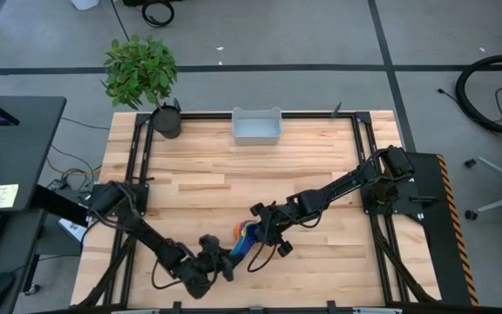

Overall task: Nest measuring cups in basket
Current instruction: Put the stacked measuring cups into the gray bin

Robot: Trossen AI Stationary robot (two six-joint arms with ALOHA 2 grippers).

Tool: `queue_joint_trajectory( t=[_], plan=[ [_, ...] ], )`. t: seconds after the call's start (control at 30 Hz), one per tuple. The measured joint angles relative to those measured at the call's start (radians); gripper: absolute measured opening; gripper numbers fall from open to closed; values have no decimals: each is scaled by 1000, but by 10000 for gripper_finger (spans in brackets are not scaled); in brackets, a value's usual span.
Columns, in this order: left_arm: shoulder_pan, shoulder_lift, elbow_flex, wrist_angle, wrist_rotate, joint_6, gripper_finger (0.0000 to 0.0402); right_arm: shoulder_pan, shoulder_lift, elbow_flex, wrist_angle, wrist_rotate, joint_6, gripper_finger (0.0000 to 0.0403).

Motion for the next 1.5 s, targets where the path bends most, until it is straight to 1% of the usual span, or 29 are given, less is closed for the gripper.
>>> queue_joint_trajectory(
  t=[0.17, 0.3, 0.4, 0.57, 0.73, 0.93, 1.13, 1.2, 1.4, 1.5],
  plan=[
    [22, 0, 0, 7, 60, 0, 167, 0, 0, 0, 0, 0, 0, 55],
    [36, 0, 0, 12, 77, 1, 159, 0, 0, 0, 0, 0, 0, 55],
    [43, 0, 0, 13, 78, 3, 135, 0, 0, 0, 0, 3, 0, 55],
    [45, 0, 1, 16, 77, 3, 73, -1, 0, 0, -1, 6, -1, 55],
    [45, 0, 1, 15, 77, 6, 72, 0, 0, 0, -1, 5, -17, 55],
    [45, 1, -1, 57, 79, 79, 72, 0, 0, 0, 1, 0, -26, 55],
    [45, 1, -1, 62, 75, 79, 72, 0, 0, 0, 8, 5, -68, 55],
    [45, 1, -1, 61, 70, 79, 72, 2, 0, 0, 11, 26, -68, 55],
    [45, 1, -1, 63, 69, 79, 72, 2, 0, 0, 16, 27, -64, 55],
    [45, 1, -1, 64, 69, 78, 72, 2, 0, 0, 17, 25, -22, 58]
  ],
)
